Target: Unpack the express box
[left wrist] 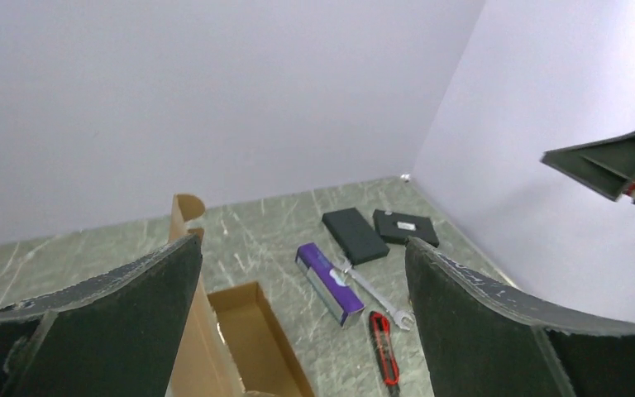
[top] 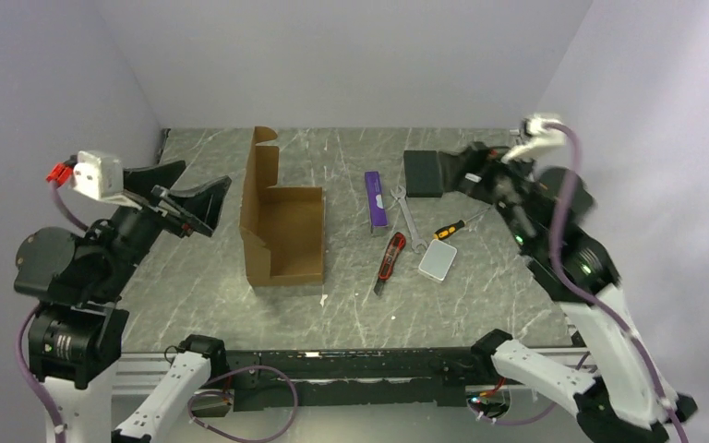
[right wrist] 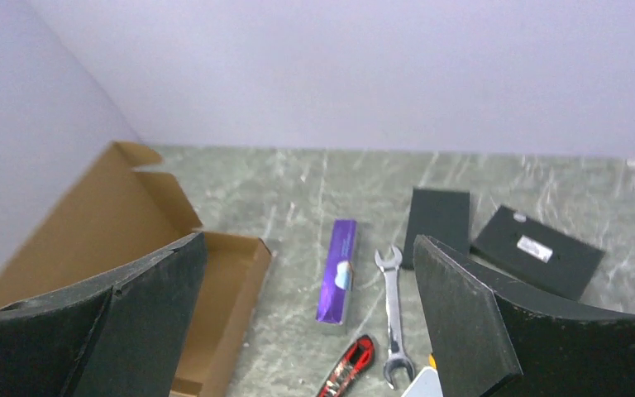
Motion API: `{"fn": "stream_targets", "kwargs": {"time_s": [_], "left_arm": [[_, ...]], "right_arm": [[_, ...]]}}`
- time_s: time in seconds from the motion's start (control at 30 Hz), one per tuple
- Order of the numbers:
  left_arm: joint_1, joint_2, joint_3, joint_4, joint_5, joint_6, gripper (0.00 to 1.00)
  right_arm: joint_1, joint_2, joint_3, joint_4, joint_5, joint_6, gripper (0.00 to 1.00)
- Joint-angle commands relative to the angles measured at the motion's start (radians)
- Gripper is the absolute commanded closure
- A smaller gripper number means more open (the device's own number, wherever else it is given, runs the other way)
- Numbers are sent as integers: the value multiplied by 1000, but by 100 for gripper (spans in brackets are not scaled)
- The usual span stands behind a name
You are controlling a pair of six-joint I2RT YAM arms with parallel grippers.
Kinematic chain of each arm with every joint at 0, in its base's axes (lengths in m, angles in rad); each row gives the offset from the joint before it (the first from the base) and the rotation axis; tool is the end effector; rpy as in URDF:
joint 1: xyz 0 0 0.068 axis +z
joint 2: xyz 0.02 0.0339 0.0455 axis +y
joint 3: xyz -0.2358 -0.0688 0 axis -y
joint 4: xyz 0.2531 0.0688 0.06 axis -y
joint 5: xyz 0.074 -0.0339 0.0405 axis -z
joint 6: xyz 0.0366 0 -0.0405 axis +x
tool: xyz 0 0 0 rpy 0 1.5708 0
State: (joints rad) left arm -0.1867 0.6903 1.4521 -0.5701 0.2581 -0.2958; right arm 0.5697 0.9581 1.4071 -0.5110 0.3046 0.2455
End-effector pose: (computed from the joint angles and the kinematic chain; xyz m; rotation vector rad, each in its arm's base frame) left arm 0.0840 -0.0254 0.5026 0.1429 1.4026 -0.5790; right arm 0.1702 0.0960 0.4636 -0.0309 1.6429 0.3767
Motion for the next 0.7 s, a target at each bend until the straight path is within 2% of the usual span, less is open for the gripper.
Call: {"fn": "stream_targets", "kwargs": {"time_s": [0.0, 0.23, 0.5, 0.67], "left_arm": [[0, -59, -3, 140, 54, -17, 3], [0, -143, 12, 177, 40, 24, 1], [0, -216, 21, 183, -20, 67, 1], [-10, -227, 21, 175, -40, 87, 1]], "right_arm": [[-2, -198, -51, 97, -64, -46, 0], [-1, -420, -31, 128, -43, -37, 0], [-2, -505, -25, 134, 27, -34, 0], [-2, -505, -11, 119, 52, -35, 0]]}}
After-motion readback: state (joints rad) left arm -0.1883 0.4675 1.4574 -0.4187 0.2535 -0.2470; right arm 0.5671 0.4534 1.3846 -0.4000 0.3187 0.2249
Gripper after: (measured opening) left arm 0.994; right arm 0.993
